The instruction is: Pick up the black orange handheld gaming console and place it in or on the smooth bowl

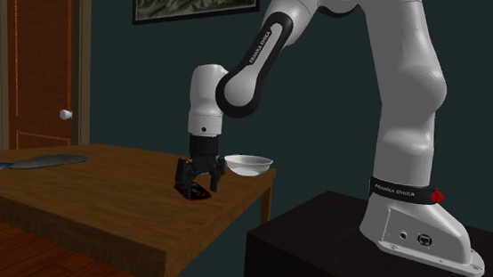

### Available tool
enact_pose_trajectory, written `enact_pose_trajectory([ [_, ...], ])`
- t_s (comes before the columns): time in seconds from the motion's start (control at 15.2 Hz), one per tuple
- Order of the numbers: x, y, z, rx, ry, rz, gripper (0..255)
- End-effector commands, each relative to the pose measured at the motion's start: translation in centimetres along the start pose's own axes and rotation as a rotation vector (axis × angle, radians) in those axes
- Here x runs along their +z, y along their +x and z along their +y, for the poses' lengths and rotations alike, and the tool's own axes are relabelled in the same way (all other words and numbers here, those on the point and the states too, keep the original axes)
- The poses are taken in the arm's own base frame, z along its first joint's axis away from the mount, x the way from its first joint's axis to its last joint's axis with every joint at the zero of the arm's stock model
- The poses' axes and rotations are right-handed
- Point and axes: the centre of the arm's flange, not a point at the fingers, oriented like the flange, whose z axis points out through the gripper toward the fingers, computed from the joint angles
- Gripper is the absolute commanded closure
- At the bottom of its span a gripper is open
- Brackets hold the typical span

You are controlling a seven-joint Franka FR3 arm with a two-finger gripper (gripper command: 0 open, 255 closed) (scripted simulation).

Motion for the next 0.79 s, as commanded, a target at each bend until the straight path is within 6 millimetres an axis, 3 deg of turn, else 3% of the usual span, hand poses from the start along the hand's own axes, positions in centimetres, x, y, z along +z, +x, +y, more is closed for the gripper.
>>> enact_pose_trajectory([
  [0.0,0.0,0.0,0.0,0.000,0.000,0.000,255],
  [0.59,0.0,0.0,0.0,0.000,0.000,0.000,255],
  [0.73,-1.1,0.0,0.0,0.000,0.000,0.000,255],
])
